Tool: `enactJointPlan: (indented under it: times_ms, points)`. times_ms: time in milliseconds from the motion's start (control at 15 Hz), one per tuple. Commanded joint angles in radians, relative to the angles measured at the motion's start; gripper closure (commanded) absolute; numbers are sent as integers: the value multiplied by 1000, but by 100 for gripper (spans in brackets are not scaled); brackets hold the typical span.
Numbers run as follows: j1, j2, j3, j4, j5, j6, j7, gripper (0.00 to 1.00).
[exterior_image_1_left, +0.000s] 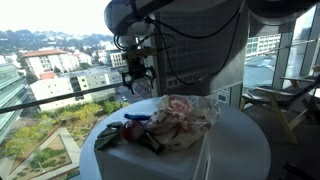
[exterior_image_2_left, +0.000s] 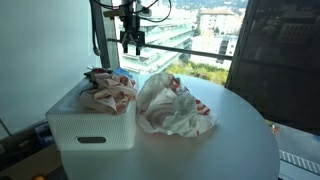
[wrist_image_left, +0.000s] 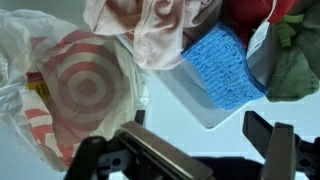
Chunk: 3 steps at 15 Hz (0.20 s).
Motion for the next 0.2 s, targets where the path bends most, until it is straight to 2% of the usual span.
enactJointPlan:
  times_ms: [0,133]
  points:
    - [6,-21,-5,-24,-7,3,21,0]
    - [9,-48,-9,-58,-10,8,38,0]
